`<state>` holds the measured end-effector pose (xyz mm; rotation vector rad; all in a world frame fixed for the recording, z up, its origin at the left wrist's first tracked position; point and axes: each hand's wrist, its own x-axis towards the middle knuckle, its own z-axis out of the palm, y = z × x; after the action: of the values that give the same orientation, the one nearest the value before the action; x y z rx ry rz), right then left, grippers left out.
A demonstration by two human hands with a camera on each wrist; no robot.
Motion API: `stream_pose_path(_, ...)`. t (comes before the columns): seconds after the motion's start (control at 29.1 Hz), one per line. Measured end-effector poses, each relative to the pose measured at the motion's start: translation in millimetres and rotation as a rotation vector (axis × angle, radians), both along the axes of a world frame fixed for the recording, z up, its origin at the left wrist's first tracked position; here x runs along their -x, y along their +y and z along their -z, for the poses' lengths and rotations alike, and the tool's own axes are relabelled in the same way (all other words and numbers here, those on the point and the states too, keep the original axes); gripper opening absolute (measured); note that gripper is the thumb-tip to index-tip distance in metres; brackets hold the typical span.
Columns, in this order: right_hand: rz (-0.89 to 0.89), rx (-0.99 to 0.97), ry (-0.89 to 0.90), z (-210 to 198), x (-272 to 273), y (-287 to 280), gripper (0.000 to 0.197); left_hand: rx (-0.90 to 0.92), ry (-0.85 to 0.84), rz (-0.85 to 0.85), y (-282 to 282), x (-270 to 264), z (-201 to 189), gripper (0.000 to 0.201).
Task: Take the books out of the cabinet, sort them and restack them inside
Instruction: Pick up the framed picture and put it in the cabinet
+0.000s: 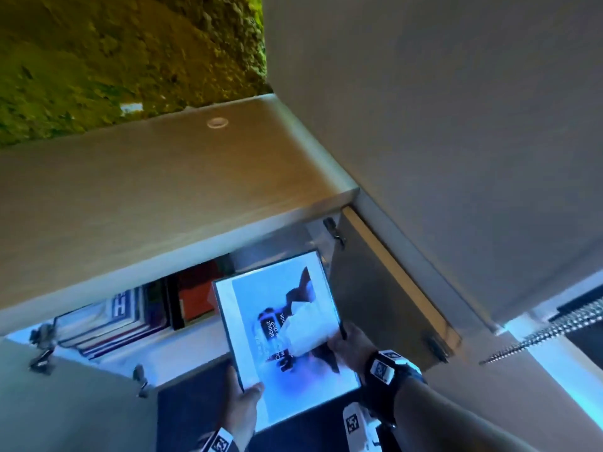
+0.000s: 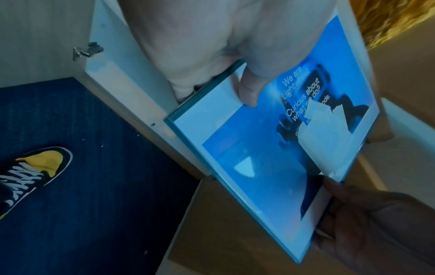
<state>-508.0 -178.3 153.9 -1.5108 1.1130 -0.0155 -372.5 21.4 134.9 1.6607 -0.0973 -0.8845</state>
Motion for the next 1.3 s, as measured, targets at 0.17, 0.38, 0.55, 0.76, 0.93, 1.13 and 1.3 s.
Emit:
stream_pose_path(0.17,0.013,0.06,0.092,44,-28,-32,0.005,-0.105,-0.083,0.1,-38,-38,61,0.063)
stream_pose_path(0.38,0.007,0.248,0.036,113,-116,-107,0.067,-0.139,-0.397,0.277,-122,-141,132,0.063)
stream_pose_path(0.55,0.031,0.355,0.114,172,-181,-167,0.069,-0.184,-0.579,0.26,-181,-192,176,0.053)
stream_pose_path(0.76,0.001,0.544,0.154,198,-234,-212,0.082,-0.161,-0.666,0.397,-216,-231,213,0.07)
stream_pose_path(0.93,-0.008,0.608,0.149,212,-255,-242,0.059,-0.276,-0.693,0.581,-237,-255,218,0.111)
stream_pose_path(1.13,-0.097,0.711,0.217,227,-273,-260,0.036,-0.588,-0.887,0.711,-261,-242,221,0.126)
stream_pose_path(1.3,-0.197,0.736,0.368,242,-276,-252,0.051,-0.629,-0.982,0.675,-261,-233,234,0.111)
